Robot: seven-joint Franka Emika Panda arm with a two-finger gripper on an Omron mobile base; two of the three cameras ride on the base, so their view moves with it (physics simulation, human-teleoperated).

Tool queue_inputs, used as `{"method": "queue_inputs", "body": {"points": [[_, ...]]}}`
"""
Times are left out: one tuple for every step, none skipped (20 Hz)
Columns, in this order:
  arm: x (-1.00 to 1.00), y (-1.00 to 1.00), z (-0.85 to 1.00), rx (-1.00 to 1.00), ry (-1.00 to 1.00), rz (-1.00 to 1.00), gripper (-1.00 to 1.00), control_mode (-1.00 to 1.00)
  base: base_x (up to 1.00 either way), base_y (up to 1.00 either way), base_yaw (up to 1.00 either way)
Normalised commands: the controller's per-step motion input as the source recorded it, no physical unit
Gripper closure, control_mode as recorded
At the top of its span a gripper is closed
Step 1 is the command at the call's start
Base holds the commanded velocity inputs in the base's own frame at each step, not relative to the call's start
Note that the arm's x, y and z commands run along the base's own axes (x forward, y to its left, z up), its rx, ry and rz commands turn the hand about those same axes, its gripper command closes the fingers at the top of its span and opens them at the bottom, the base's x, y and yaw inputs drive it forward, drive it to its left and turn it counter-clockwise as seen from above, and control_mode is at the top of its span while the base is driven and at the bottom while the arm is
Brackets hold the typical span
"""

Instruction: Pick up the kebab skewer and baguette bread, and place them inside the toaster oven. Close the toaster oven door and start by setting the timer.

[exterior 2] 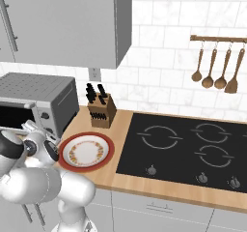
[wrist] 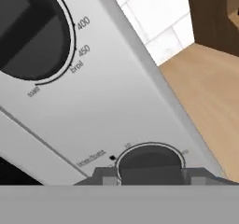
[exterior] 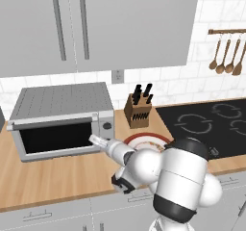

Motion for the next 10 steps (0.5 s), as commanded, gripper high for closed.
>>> {"method": "queue_inputs", "body": {"points": [[0.0, -0.45, -0.18, 0.38, -0.02, 0.0, 1.0, -1.0, 0.0, 0.0, 0.0], [0.0, -0.46, -0.18, 0.4, -0.03, 0.0, 1.0, -1.0, 0.0, 0.0, 0.0], [0.0, -0.48, -0.16, 0.41, -0.02, 0.0, 1.0, -1.0, 0.0, 0.0, 0.0], [0.0, -0.49, -0.17, 0.41, -0.02, 0.0, 1.0, -1.0, 0.0, 0.0, 0.0], [0.0, -0.49, -0.16, 0.42, -0.02, 0.0, 1.0, -1.0, 0.0, 0.0, 0.0], [0.0, -0.51, -0.17, 0.43, -0.03, 0.0, 1.0, -1.0, 0.0, 0.0, 0.0], [0.0, -0.53, -0.19, 0.43, -0.03, 0.0, 1.0, -1.0, 0.0, 0.0, 0.0], [0.0, -0.56, -0.19, 0.43, -0.04, 0.0, 1.0, -1.0, 0.0, 0.0, 0.0], [0.0, -0.56, -0.19, 0.43, -0.04, 0.0, 1.0, -1.0, 0.0, 0.0, 0.0], [0.0, -0.57, -0.19, 0.44, -0.04, 0.0, 1.0, -1.0, 0.0, 0.0, 0.0]]}}
